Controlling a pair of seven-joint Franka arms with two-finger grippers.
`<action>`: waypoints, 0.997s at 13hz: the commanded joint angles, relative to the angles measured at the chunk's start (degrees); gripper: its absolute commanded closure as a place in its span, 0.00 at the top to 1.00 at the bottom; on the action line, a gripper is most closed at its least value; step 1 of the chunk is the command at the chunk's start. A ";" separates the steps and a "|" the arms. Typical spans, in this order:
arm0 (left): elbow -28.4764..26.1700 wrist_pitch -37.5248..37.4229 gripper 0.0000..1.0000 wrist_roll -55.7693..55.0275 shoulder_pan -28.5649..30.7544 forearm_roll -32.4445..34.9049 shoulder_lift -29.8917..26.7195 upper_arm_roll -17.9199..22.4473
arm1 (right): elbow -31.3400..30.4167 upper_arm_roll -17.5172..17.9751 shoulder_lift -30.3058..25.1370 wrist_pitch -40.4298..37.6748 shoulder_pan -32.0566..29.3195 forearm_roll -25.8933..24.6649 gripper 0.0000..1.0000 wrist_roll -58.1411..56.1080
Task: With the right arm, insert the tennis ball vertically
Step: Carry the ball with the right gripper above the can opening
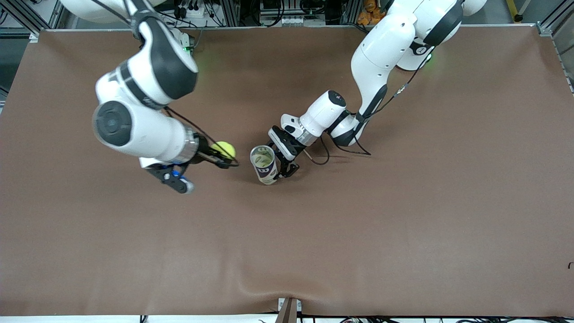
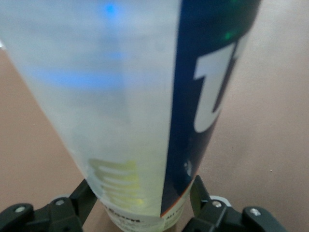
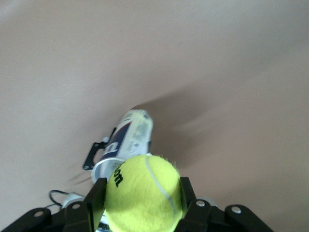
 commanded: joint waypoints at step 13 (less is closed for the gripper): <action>-0.80 -0.03 0.83 0.26 -0.40 -0.31 -1.03 0.18 | 0.75 -0.76 7.06 6.74 9.15 -3.43 0.00 9.44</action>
